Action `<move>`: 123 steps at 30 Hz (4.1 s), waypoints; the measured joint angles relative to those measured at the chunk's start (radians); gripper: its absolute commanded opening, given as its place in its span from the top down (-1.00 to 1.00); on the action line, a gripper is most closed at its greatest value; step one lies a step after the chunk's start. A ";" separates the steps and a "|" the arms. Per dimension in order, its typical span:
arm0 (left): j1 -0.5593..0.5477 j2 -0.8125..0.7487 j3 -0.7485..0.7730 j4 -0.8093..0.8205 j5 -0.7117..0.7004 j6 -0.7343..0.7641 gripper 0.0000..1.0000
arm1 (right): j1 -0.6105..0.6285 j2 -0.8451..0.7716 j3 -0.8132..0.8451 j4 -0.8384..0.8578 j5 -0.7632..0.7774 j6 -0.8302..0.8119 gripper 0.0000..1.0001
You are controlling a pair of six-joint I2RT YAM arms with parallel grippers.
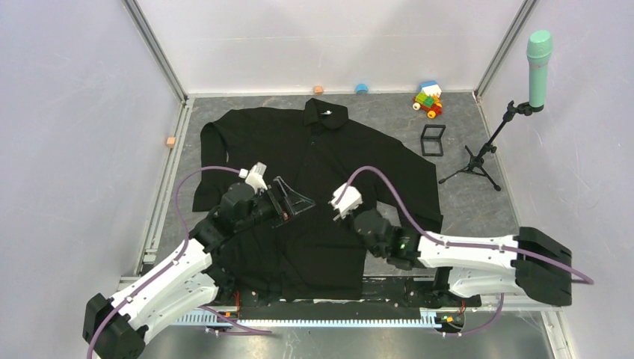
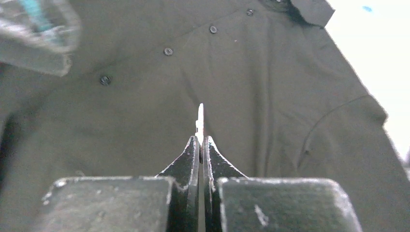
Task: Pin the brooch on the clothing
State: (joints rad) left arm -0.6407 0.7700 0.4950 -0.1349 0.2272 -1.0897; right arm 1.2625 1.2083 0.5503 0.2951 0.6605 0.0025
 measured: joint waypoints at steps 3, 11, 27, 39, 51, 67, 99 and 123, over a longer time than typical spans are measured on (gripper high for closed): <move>0.000 -0.030 0.000 -0.007 -0.011 0.052 -0.81 | -0.121 -0.080 -0.046 0.034 -0.177 0.089 1.00; 0.000 -0.038 0.001 0.019 0.109 0.224 -0.58 | -0.342 -0.178 -0.072 0.114 -0.637 0.312 1.00; 0.000 -0.126 -0.058 0.463 0.246 0.151 0.01 | -0.377 -0.243 -0.141 0.529 -0.994 0.641 1.00; 0.000 -0.105 -0.061 0.493 0.273 0.147 0.22 | -0.377 -0.212 -0.140 0.571 -1.060 0.689 1.00; 0.000 -0.082 -0.059 0.480 0.332 0.162 0.96 | -0.381 -0.185 -0.135 0.552 -1.083 0.701 1.00; -0.001 -0.087 -0.048 0.357 0.339 0.198 0.95 | -0.381 -0.186 -0.077 0.407 -1.059 0.653 -0.12; -0.001 -0.064 -0.061 0.328 0.317 0.134 0.95 | -0.275 -0.183 -0.097 0.361 -0.839 0.415 0.45; -0.003 -0.030 -0.127 0.443 0.270 -0.147 0.96 | -0.090 -0.193 -0.190 0.501 -0.454 0.237 0.11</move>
State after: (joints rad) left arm -0.6437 0.7399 0.3683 0.3080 0.4976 -1.2366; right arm 1.1721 1.0149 0.3599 0.7963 0.2070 0.2390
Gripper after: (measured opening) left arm 0.040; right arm 0.409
